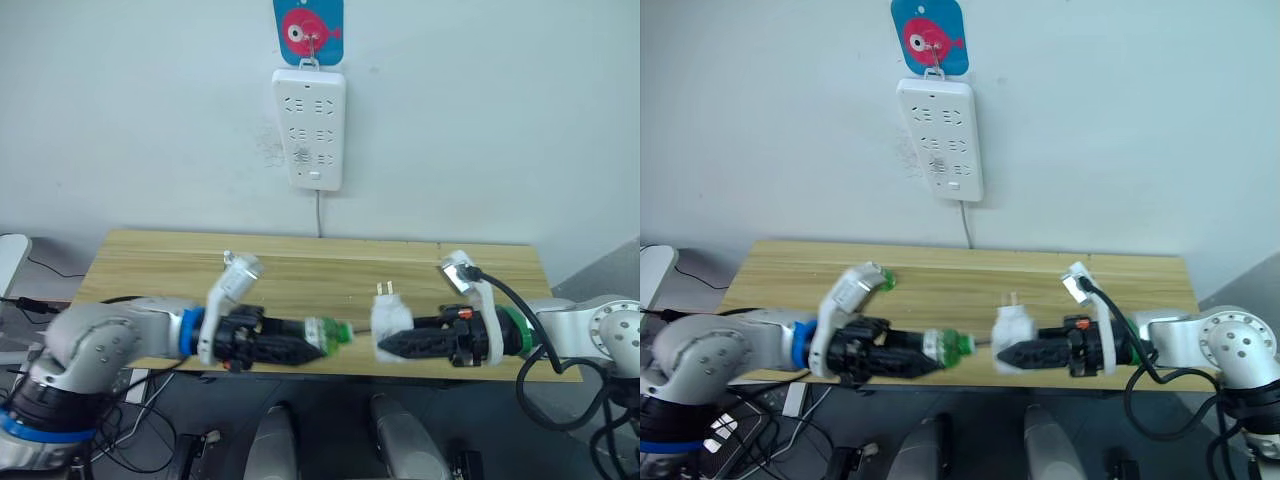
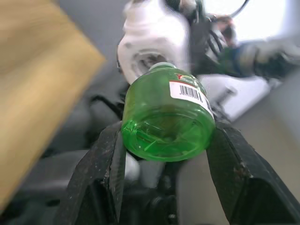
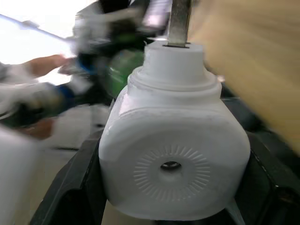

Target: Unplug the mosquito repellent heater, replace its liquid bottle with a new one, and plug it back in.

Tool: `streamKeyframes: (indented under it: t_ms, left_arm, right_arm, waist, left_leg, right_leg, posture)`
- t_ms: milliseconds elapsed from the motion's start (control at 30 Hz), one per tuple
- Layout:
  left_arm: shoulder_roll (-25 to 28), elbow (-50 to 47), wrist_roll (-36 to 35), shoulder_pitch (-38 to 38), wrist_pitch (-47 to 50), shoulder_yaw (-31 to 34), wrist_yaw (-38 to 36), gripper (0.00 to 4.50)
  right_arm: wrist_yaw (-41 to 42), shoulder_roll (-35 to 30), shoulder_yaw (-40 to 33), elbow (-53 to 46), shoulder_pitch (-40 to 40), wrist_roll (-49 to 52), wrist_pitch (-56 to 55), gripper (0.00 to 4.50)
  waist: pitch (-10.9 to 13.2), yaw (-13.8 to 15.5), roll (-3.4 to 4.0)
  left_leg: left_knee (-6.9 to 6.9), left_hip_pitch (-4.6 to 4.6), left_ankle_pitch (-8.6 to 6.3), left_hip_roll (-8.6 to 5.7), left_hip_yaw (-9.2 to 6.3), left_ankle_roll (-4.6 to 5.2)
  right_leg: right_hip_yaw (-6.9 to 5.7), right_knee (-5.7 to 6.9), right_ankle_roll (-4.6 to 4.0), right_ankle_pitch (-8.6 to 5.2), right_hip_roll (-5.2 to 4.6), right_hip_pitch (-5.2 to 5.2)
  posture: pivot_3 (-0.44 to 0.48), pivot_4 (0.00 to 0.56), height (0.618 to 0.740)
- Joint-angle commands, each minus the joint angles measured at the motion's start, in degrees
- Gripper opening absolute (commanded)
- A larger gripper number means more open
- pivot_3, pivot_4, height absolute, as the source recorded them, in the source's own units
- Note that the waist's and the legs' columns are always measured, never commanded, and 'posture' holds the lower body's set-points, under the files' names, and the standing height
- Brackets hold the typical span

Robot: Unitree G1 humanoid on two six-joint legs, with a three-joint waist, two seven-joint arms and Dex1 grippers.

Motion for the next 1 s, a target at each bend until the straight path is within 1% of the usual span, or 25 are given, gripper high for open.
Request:
streamKeyframes:
  t_ms: [33,167,233,367,433,567,633,700,800,867,1000]
  left_arm:
    - [-0.6,-2.7,-0.2,0.4,0.4,0.5,-1.2,2.17]
    - [-1.3,-3.5,1.3,1.3,-0.5,0.8,-1.0,2.17]
    - [-1.0,-4.0,4.2,2.5,-2.6,0.7,-1.7,2.17]
    - [-3.4,-3.4,9.3,4.6,-7.1,1.9,1.2,2.17]
    - [-4.4,-3.7,12.2,5.9,-9.5,1.7,1.7,2.17]
    - [-4.9,-6.5,20.0,9.7,-16.1,-1.1,-0.1,2.17]
    - [-5.4,-7.0,22.9,10.7,-18.7,-2.3,-0.5,2.17]
    - [-5.6,-7.1,25.6,11.1,-21.5,-3.5,-1.4,2.17]
    - [-6.7,-7.0,27.9,11.1,-23.9,-4.5,-1.5,2.17]
    - [-7.3,-7.1,29.7,11.0,-25.5,-5.5,-1.8,2.17]
    - [-8.1,-7.5,31.7,11.2,-27.2,-6.9,-2.5,2.17]
  right_arm:
    - [1.1,0.6,-1.1,-1.5,-0.6,0.8,0.5,3.06]
    - [0.9,0.8,-1.7,-1.2,-0.6,0.6,0.7,3.06]
    - [0.7,0.1,-2.3,-0.4,0.0,-2.5,0.6,3.06]
    - [-1.2,-1.3,-1.8,2.5,0.5,-16.6,-1.5,3.06]
    - [-2.0,-1.4,0.1,4.1,-0.3,-25.3,-3.3,3.06]
    - [-3.5,-0.5,6.6,7.7,-3.6,-45.0,-9.5,3.06]
    - [-4.3,-0.4,11.4,10.9,-7.1,-53.5,-9.0,3.06]
    - [-3.8,1.2,12.4,14.8,-9.8,-57.0,-7.0,3.06]
    - [-1.6,2.6,15.2,20.3,-12.5,-64.3,-9.1,3.06]
    - [0.4,3.1,17.3,23.0,-13.8,-68.8,-10.7,3.06]
    - [4.8,3.0,19.1,26.7,-14.6,-74.1,-11.0,3.06]
  waist:
    - [0.0,0.0,-0.02]
    - [0.0,0.0,-0.02]
    - [0.0,0.0,-0.02]
    - [0.0,0.1,-0.02]
    - [0.0,0.1,-0.03]
    - [0.0,-0.2,-0.01]
    - [0.0,-0.2,0.01]
    - [0.1,-0.1,0.02]
    - [0.1,0.0,0.02]
    - [0.1,0.1,0.01]
    - [0.1,0.1,0.01]
  left_leg:
    - [-0.01,0.00,0.00,0.00,0.01,0.00]
    - [-0.06,-0.01,0.00,0.01,-0.02,0.00]
    - [-0.07,0.00,0.00,0.01,-0.02,0.00]
    - [-0.05,0.01,0.00,0.00,0.01,-0.01]
    - [-0.03,0.00,0.00,-0.03,0.06,-0.01]
    - [-0.05,0.01,0.00,-0.02,0.15,-0.02]
    - [-0.07,0.01,0.00,-0.02,0.15,-0.02]
    - [-0.08,0.01,0.00,-0.02,0.18,-0.02]
    - [-0.08,0.00,0.00,-0.02,0.17,-0.02]
    - [-0.08,0.00,0.00,-0.03,0.17,-0.02]
    - [-0.10,-0.02,0.00,-0.05,0.17,-0.02]
  right_leg:
    - [0.01,-0.01,0.00,0.00,0.00,0.00]
    - [-0.02,-0.01,0.01,0.00,0.00,-0.01]
    - [-0.01,-0.01,0.01,0.00,0.01,-0.02]
    - [0.01,-0.03,0.00,0.00,-0.01,0.00]
    - [0.05,-0.04,0.00,0.00,-0.05,-0.02]
    - [0.10,-0.03,0.00,0.00,-0.05,-0.08]
    - [0.11,-0.03,0.00,0.00,-0.05,-0.09]
    - [0.13,-0.03,0.00,0.01,-0.05,-0.12]
    - [0.12,-0.03,0.00,0.01,-0.05,-0.10]
    - [0.12,-0.04,0.00,0.01,-0.06,-0.09]
    - [0.11,-0.04,0.01,0.01,-0.08,-0.09]
  posture:
    - [-0.166,0.264,0.736]
    - [-0.168,0.263,0.736]
    - [-0.169,0.263,0.736]
    - [-0.172,0.265,0.736]
    - [-0.171,0.265,0.736]
    - [-0.166,0.264,0.736]
    - [-0.163,0.262,0.736]
    - [-0.158,0.259,0.736]
    - [-0.155,0.257,0.736]
    - [-0.151,0.255,0.736]
    - [-0.145,0.253,0.736]
